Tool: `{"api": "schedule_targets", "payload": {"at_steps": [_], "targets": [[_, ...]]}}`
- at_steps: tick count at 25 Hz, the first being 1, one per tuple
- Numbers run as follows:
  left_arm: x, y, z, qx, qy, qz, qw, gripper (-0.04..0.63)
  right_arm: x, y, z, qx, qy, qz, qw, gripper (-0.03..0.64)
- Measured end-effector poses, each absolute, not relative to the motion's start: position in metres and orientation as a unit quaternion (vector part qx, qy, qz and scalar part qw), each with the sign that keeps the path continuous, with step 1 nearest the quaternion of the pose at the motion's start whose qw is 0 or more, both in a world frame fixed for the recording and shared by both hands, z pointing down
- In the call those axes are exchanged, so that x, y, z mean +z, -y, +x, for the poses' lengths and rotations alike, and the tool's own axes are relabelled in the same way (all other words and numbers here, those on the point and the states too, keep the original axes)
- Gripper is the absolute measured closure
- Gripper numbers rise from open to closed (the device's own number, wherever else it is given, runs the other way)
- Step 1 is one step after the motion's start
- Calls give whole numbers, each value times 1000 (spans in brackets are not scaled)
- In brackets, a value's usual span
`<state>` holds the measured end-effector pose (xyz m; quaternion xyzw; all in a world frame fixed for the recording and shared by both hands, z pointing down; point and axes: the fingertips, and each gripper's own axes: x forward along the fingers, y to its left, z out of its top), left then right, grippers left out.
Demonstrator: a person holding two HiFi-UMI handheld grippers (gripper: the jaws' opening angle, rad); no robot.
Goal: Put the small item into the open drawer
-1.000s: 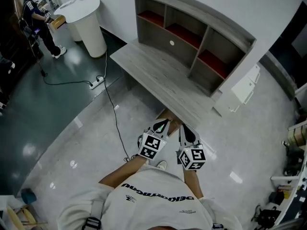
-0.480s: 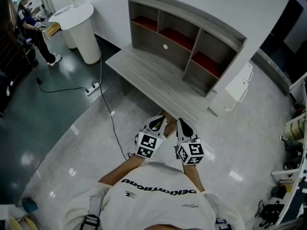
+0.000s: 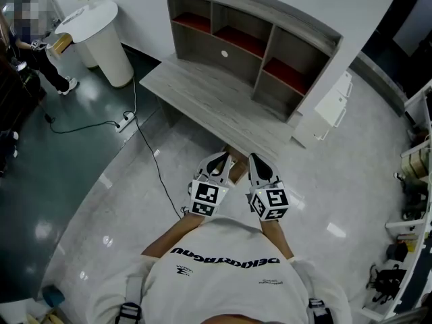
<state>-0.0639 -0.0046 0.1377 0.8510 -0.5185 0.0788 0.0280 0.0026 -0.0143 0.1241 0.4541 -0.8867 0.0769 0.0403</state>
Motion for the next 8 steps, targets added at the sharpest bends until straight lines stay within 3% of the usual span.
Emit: {"api": "schedule_targets", "payload": {"at_steps": [8], "targets": [[143, 10, -63, 80, 517, 852, 23, 580, 133, 23, 10, 78, 882, 462, 39, 588]]}}
